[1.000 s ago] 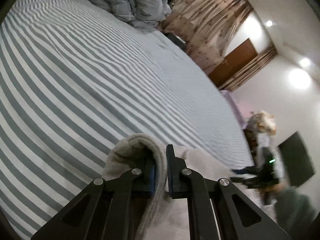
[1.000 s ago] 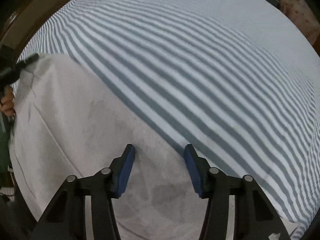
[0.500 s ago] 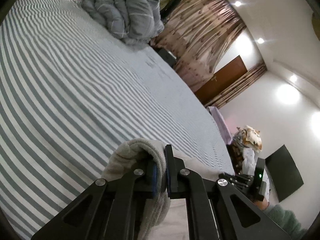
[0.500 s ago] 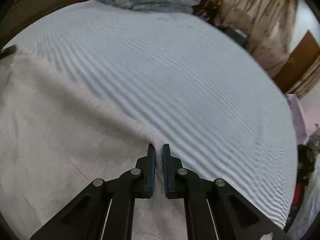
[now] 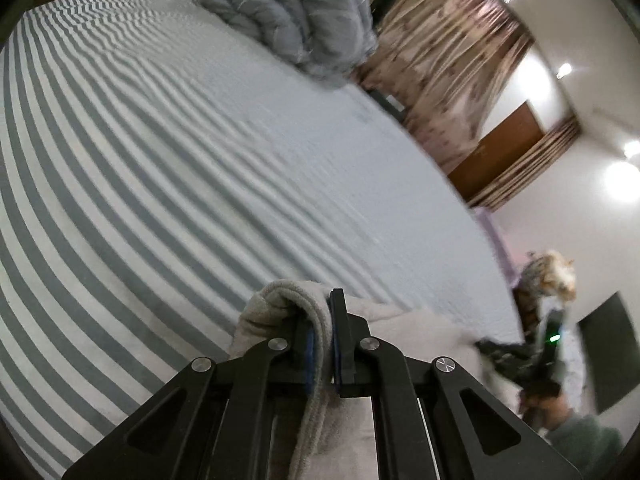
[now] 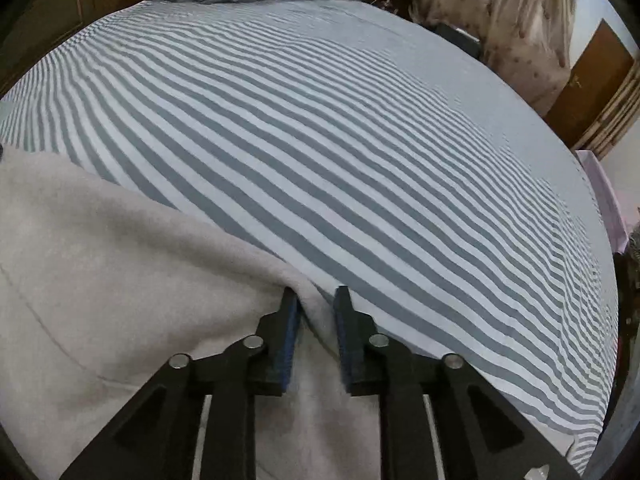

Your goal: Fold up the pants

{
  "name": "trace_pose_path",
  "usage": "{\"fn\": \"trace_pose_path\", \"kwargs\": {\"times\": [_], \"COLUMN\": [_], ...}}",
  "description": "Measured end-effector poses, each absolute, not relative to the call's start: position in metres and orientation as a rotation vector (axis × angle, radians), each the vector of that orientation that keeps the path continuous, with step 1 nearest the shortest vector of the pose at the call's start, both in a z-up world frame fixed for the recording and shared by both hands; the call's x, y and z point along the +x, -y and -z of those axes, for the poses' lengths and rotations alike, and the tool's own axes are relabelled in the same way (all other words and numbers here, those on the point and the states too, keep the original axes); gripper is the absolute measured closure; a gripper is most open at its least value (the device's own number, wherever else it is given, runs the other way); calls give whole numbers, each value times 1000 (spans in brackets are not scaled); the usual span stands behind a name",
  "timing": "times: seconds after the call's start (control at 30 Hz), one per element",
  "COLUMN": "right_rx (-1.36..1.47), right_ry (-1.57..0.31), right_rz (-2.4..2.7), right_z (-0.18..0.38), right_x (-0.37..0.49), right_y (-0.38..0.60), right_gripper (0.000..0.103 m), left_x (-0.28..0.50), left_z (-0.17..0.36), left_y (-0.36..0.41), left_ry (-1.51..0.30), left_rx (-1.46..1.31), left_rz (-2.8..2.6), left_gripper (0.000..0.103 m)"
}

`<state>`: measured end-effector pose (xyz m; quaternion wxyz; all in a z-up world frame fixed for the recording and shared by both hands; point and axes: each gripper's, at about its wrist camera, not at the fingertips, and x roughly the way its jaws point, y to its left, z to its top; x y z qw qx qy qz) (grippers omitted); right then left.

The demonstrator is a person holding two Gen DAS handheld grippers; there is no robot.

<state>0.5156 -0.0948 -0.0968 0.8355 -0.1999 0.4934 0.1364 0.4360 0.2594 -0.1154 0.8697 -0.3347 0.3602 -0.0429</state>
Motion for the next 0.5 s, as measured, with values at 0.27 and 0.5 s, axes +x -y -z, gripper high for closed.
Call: {"fn": "trace_pose_path", "kwargs": {"times": [0.27,0.5], "right_rx": [-316,-283], "right_ry": [-1063,-1042], "right_rz": [-308,-327], "right_z": [73,52], "right_x": [511,490], "right_y": [111,133], "right_gripper": [52,51], "left_x": [437,410], "left_z": [111,95], "left_y": [-263,-281], "left_ry": [-859,-865], "left_rx": [-686,-553], "left_rz": [127,129], "left_gripper": [84,43]}}
